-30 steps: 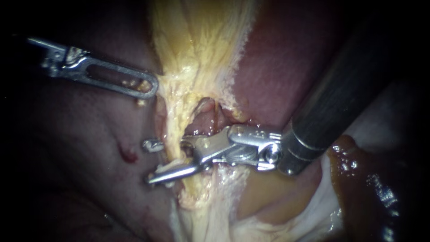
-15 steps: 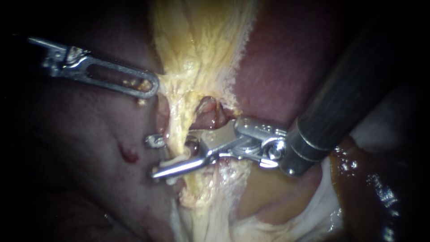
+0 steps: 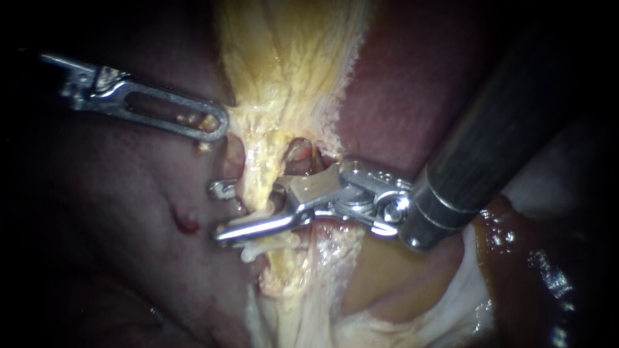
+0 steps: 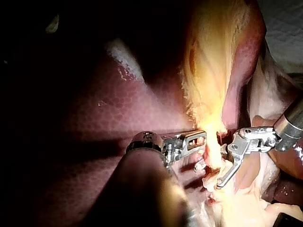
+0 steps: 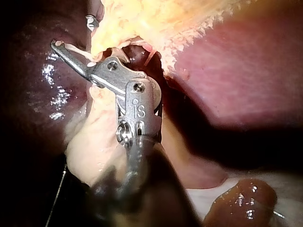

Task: Clipping third clip left tube

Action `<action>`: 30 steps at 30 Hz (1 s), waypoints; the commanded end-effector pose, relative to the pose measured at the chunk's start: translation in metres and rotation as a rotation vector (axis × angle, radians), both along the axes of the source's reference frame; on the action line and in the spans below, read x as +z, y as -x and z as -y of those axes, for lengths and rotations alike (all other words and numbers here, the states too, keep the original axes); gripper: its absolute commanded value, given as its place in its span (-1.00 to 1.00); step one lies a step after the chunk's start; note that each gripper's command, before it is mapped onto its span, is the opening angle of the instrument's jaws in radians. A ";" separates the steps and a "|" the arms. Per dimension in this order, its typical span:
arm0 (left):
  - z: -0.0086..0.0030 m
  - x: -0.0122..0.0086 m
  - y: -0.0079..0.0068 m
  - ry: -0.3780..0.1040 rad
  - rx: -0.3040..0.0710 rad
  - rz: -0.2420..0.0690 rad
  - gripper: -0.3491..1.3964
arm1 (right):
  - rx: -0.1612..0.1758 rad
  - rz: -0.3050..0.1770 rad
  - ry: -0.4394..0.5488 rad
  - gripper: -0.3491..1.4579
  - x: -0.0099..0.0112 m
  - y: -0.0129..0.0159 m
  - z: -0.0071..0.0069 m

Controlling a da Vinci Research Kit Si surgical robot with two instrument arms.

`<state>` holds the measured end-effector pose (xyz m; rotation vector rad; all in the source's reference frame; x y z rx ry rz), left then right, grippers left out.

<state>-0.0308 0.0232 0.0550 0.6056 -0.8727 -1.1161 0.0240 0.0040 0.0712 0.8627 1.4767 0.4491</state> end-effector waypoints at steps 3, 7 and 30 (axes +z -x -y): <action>0.0000 0.0000 -0.0001 0.000 0.000 0.000 -1.00 | -0.007 -0.003 -0.002 -0.06 -0.0002 0.0004 0.0002; 0.0000 0.0000 -0.0001 0.000 0.000 0.000 -1.00 | -0.033 -0.027 -0.007 -0.06 -0.0006 0.0009 0.0006; -0.0001 0.0002 -0.0003 0.000 0.001 0.000 -1.00 | -0.032 -0.185 -0.145 -0.08 -0.0057 0.0009 0.0018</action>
